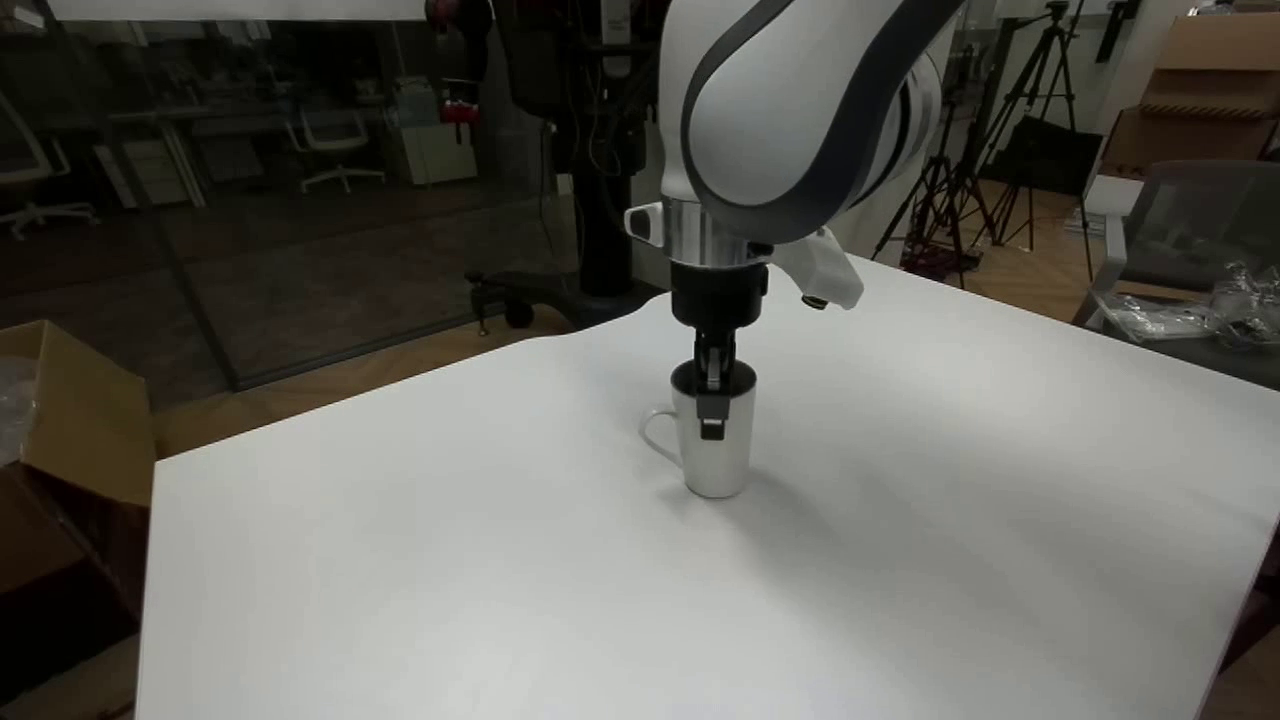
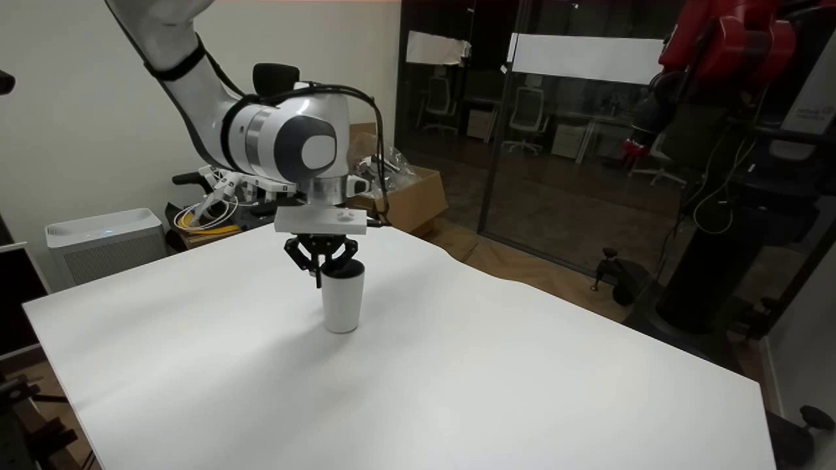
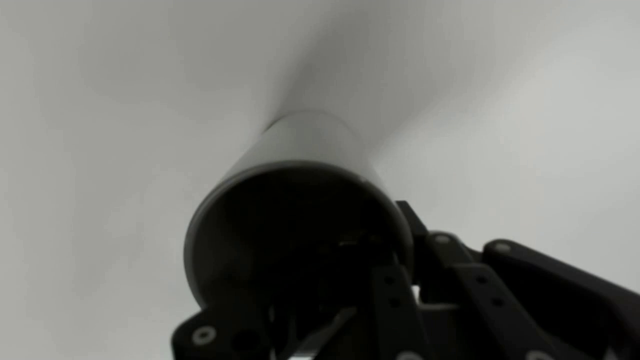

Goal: Move the mug to the left

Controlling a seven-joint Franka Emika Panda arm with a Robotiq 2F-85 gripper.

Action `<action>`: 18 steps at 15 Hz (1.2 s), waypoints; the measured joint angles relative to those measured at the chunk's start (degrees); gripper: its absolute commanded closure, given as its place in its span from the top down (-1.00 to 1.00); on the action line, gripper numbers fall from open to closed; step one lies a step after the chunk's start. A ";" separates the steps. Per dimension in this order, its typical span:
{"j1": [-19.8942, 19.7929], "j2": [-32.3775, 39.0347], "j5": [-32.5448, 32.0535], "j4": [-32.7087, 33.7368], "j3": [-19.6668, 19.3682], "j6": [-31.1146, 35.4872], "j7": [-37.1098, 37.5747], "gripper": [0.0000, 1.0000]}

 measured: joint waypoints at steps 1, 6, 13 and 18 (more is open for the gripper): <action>1.02 -0.24 -1.36 -0.62 -0.31 0.78 2.89 -0.95; 5.86 -1.43 -5.75 -4.71 -3.56 8.71 17.64 -0.95; 1.24 -1.99 0.43 -8.86 0.27 19.51 17.75 -0.95; -4.98 -1.97 4.99 -9.18 5.59 19.42 13.31 -0.95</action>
